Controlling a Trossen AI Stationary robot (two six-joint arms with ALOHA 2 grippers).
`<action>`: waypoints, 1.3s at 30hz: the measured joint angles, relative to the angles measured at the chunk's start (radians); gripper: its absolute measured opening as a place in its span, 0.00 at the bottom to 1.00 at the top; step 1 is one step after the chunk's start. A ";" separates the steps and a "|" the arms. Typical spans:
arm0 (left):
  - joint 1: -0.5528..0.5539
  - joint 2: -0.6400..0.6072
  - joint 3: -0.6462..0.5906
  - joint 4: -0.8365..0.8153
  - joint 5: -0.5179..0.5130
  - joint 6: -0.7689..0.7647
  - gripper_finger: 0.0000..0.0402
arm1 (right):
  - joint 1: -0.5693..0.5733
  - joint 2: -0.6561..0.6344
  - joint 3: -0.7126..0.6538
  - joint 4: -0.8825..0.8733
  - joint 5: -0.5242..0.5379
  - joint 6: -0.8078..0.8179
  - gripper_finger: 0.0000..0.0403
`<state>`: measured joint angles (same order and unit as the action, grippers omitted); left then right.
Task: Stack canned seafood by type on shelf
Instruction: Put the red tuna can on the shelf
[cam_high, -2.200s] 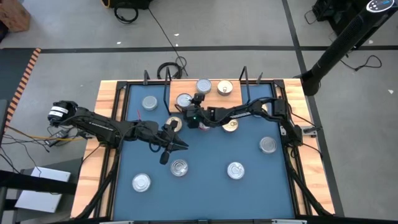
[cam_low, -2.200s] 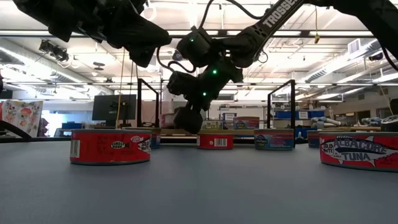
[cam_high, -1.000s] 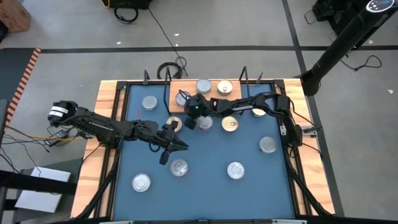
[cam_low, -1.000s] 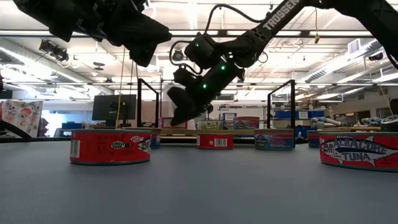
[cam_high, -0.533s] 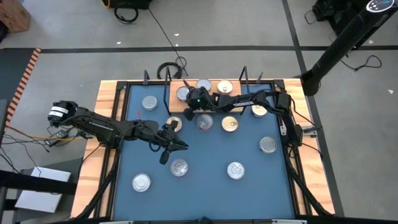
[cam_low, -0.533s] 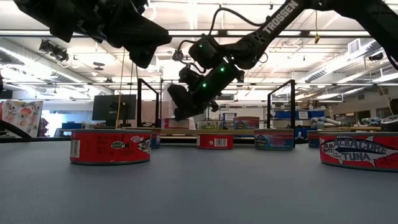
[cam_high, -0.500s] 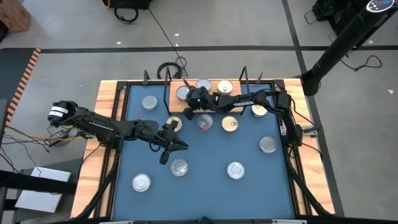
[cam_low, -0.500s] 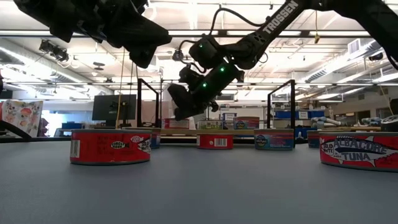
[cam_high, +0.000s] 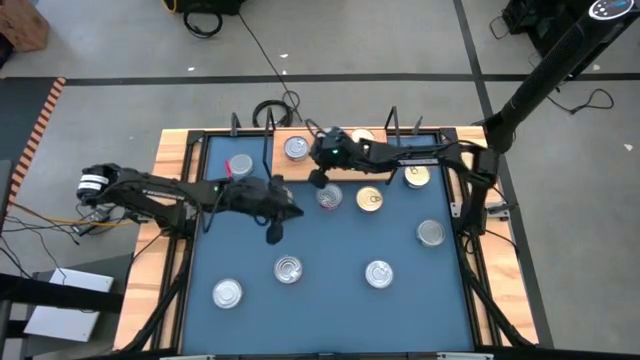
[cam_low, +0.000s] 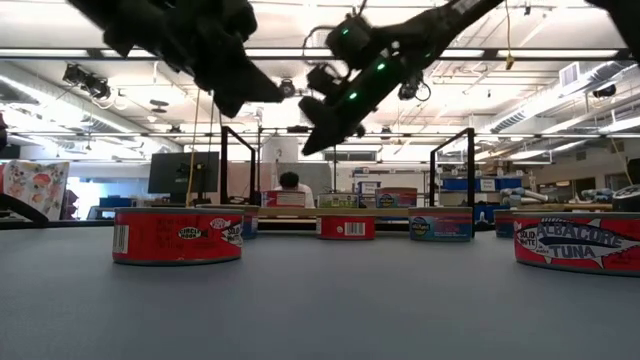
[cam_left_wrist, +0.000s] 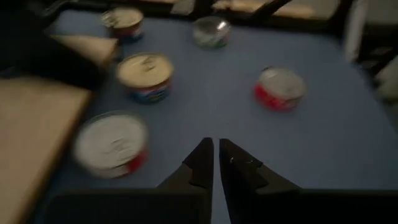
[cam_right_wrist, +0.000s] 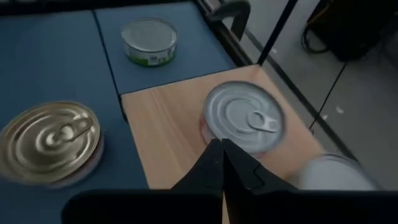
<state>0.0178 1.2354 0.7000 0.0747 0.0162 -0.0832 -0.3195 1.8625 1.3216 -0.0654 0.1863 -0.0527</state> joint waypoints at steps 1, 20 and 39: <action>0.017 0.000 0.022 -0.041 -0.002 0.023 0.06 | -0.003 -0.027 -0.030 0.023 -0.005 -0.007 0.01; 0.398 0.250 0.452 -0.604 0.079 0.296 0.01 | 0.219 -0.450 -0.511 0.221 0.027 0.094 0.00; 0.538 0.614 0.741 -0.801 -0.006 0.406 0.00 | 0.303 -0.548 -0.511 0.161 0.033 0.049 0.00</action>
<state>0.5557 1.8493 1.4409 -0.7262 0.0099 0.3229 -0.0162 1.3144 0.8108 0.0959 0.2195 -0.0040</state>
